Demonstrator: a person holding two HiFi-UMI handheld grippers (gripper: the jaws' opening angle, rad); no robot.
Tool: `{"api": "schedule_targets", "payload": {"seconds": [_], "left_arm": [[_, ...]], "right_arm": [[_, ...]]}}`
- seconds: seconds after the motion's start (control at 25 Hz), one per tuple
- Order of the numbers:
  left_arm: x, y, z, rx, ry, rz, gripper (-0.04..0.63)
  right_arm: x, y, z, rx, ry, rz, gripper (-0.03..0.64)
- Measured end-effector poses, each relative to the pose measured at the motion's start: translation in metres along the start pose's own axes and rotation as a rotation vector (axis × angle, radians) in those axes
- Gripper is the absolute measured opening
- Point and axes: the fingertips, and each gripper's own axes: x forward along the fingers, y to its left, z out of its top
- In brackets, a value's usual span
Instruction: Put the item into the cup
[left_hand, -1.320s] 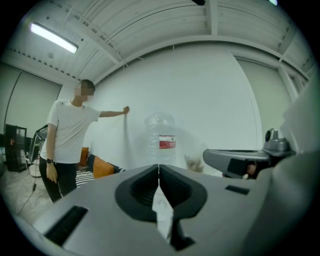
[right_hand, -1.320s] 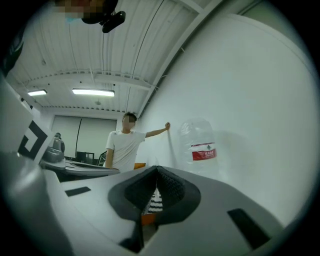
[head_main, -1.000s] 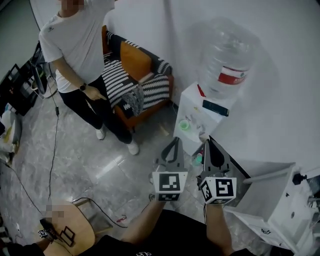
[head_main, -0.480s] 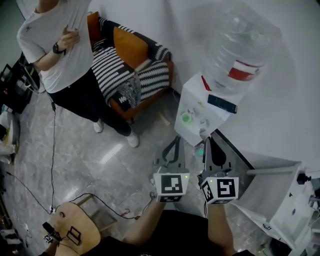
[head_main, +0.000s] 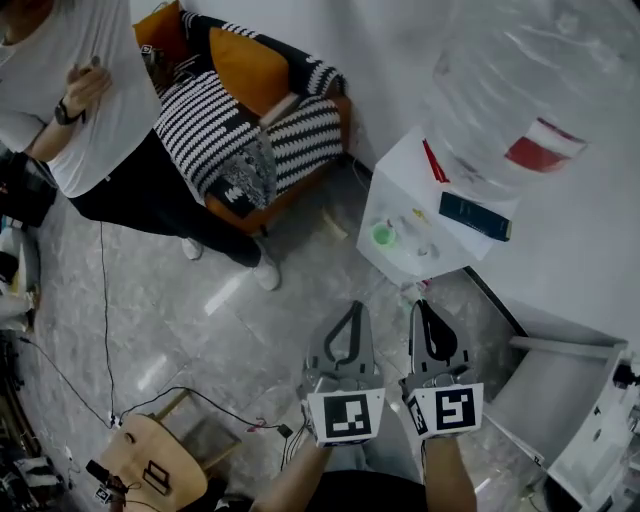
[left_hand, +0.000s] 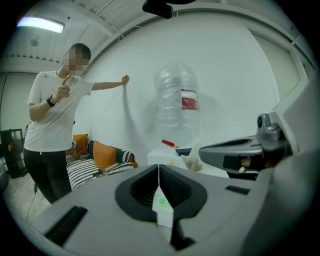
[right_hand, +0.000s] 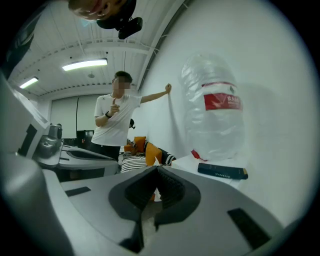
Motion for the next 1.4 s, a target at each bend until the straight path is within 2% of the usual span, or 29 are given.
{"api": "schedule_targets", "payload": {"seconds": [0.12,0.28,0.48,0.76,0.88,1.16,1.4], "left_arm": [[0.019,-0.001,-0.032,-0.042,0.033,-0.004,0.014],[0.047,0.013,-0.089,-0.133,0.1,0.035,0.014],[0.07,0.022,-0.152,-0.162,0.172,0.063,0.014],[0.105,0.011,-0.226,-0.216,0.239,0.041,0.014],[0.114,0.005,-0.257,-0.249,0.307,0.037,0.014],[0.127,0.004,-0.279,-0.278,0.336,0.027,0.014],[0.122,0.014,-0.28,-0.315,0.358,0.045,0.014]], "right_arm": [[0.024,-0.003,-0.035,0.02,0.045,0.03,0.011],[0.057,-0.008,-0.078,0.007,0.064,0.04,0.011],[0.098,-0.017,-0.129,-0.034,0.089,0.048,0.011],[0.157,-0.032,-0.186,-0.064,0.093,0.042,0.011],[0.184,-0.04,-0.21,-0.089,0.114,0.014,0.011],[0.238,-0.066,-0.254,-0.122,0.178,-0.1,0.011],[0.266,-0.083,-0.285,-0.129,0.247,-0.154,0.011]]}}
